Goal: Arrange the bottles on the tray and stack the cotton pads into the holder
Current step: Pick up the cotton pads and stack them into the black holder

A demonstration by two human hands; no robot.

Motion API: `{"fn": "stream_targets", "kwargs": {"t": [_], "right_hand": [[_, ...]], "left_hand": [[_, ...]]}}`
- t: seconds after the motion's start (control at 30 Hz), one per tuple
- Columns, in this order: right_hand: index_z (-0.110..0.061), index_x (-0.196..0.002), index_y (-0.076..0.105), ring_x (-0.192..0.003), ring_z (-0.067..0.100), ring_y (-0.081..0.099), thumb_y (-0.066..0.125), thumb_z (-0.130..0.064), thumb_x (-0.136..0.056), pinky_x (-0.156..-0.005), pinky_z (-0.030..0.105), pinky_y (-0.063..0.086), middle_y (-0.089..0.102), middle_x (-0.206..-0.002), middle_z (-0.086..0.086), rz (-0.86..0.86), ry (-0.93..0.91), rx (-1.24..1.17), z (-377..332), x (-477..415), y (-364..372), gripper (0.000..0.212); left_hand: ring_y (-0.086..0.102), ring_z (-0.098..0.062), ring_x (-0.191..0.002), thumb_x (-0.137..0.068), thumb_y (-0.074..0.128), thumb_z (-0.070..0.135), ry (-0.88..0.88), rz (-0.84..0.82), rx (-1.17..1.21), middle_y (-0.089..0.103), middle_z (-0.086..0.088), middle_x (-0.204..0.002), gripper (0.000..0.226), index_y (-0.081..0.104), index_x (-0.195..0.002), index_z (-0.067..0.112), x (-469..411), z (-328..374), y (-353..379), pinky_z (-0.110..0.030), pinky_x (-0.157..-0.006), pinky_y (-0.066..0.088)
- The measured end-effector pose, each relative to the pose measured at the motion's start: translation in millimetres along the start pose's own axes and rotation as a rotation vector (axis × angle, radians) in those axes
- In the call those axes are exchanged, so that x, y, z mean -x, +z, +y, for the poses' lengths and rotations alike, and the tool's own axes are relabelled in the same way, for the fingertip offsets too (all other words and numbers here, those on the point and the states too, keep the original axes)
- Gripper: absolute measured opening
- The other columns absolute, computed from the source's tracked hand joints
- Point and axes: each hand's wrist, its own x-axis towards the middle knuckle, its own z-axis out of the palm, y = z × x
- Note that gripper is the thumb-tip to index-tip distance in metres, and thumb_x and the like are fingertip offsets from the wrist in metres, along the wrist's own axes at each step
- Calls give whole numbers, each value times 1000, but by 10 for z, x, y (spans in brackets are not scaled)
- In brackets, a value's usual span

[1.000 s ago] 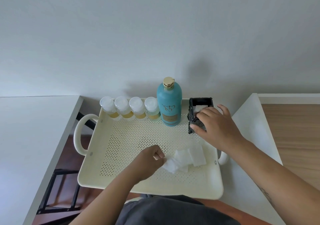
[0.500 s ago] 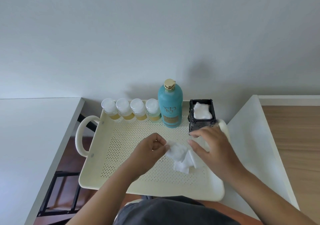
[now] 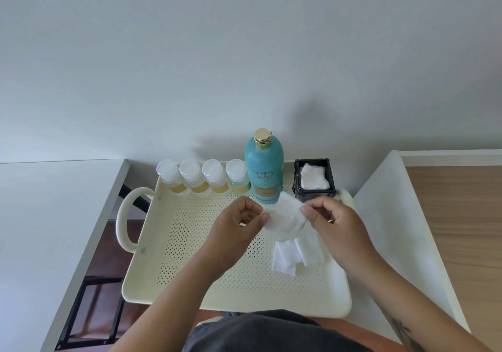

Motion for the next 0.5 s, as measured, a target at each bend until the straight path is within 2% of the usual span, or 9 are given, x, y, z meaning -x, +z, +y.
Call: {"fn": "stream_targets", "kwargs": {"t": [0.07,0.13,0.23,0.33,0.43,0.5], "right_hand": [[-30,-87,68,-70,1,61,64,-30,-89,-65,12,47,68,-78,-8,87,-15,-11,-72,-66,-53,4],[-30,-87,67,-65,-2,59,64,-28,-89,-59,9,45,67,-74,-5,194,-31,-32,-134,-160,-108,4],[-29,-88,65,-71,-3,62,64,-32,-88,-62,14,45,70,-80,-9,315,16,-88,-182,-336,-175,3],[-27,-89,65,-82,5,66,64,-31,-87,-68,20,46,70,-85,-9,367,67,-129,-174,-486,-165,5],[-25,-86,64,-84,13,64,62,-29,-87,-66,24,45,67,-84,-8,374,85,-4,-115,-562,-129,5],[-24,-81,62,-84,21,60,61,-30,-86,-67,32,45,63,-78,-9,338,96,160,-57,-579,-127,8]], "left_hand": [[62,-9,-76,-89,70,27,9,57,48,72,1,-84,7,64,-85,30,-15,11,-17,-26,-71,50],[62,-12,-77,-89,70,26,4,113,88,71,0,-83,5,65,-88,25,-41,13,-36,-30,-74,53],[63,-10,-74,-90,69,24,-19,146,133,72,3,-79,4,66,-88,23,-75,5,-38,-24,-69,51],[64,-7,-71,-90,69,23,-41,133,162,73,3,-79,3,66,-88,24,-86,-3,-12,-16,-62,49],[65,-6,-69,-90,69,25,-56,133,181,74,3,-78,5,66,-85,27,-93,3,35,-12,-58,48],[66,-5,-68,-90,68,26,-67,144,185,75,4,-77,6,66,-85,27,-93,9,69,-11,-57,48]]}}
